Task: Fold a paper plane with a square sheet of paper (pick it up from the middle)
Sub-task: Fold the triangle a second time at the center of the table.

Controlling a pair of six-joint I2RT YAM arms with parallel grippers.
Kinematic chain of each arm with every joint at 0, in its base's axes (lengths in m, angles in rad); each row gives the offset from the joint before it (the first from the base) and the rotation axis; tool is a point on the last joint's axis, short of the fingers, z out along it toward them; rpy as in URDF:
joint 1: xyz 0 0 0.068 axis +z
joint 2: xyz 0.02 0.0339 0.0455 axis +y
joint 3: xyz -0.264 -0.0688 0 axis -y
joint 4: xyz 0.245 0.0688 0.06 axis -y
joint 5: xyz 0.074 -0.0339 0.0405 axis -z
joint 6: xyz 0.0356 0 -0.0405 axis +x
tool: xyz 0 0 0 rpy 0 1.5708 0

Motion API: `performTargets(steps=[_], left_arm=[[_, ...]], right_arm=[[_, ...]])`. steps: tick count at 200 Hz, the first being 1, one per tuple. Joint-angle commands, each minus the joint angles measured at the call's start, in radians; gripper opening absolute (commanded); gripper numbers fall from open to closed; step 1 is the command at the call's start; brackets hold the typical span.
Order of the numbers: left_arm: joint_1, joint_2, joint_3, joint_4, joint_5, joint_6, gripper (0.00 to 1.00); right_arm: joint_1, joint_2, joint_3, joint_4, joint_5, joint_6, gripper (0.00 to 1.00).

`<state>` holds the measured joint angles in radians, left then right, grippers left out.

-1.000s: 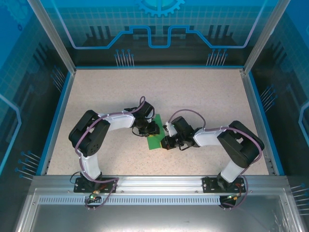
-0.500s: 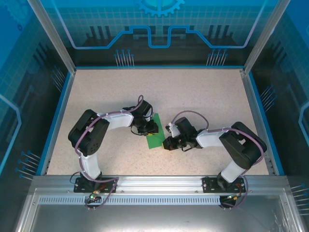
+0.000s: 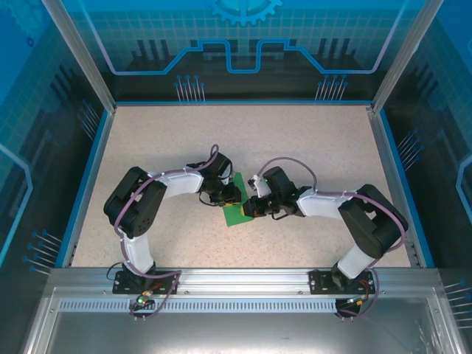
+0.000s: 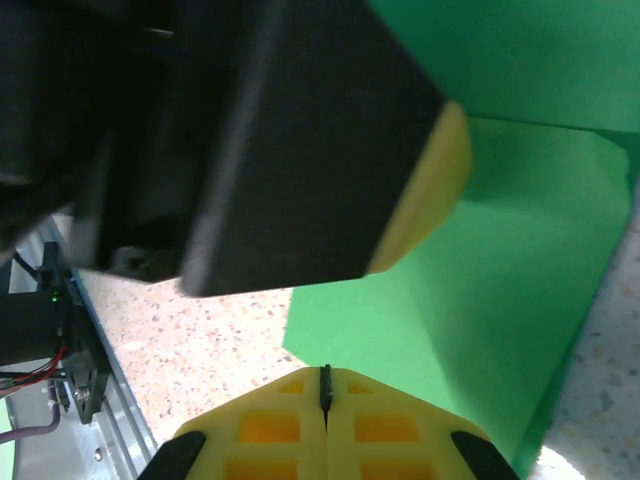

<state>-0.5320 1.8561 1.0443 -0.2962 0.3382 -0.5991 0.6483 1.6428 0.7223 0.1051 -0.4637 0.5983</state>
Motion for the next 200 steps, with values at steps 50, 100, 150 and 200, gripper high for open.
performTargets(steps=[50,100,150,200], left_arm=[[0.016,0.015,-0.026,-0.018,-0.033,0.028,0.26],[0.032,0.014,-0.014,-0.028,-0.034,0.040,0.27],[0.068,-0.001,-0.013,-0.025,-0.022,0.049,0.27],[0.117,-0.013,-0.048,-0.011,-0.025,0.066,0.27]], right_arm=[[-0.032,0.084,-0.013,-0.061,0.025,-0.080,0.05],[-0.055,0.085,-0.101,-0.056,0.031,-0.099,0.05],[-0.063,0.102,-0.138,-0.059,0.049,-0.110,0.05],[-0.064,0.105,-0.149,-0.054,0.054,-0.111,0.05]])
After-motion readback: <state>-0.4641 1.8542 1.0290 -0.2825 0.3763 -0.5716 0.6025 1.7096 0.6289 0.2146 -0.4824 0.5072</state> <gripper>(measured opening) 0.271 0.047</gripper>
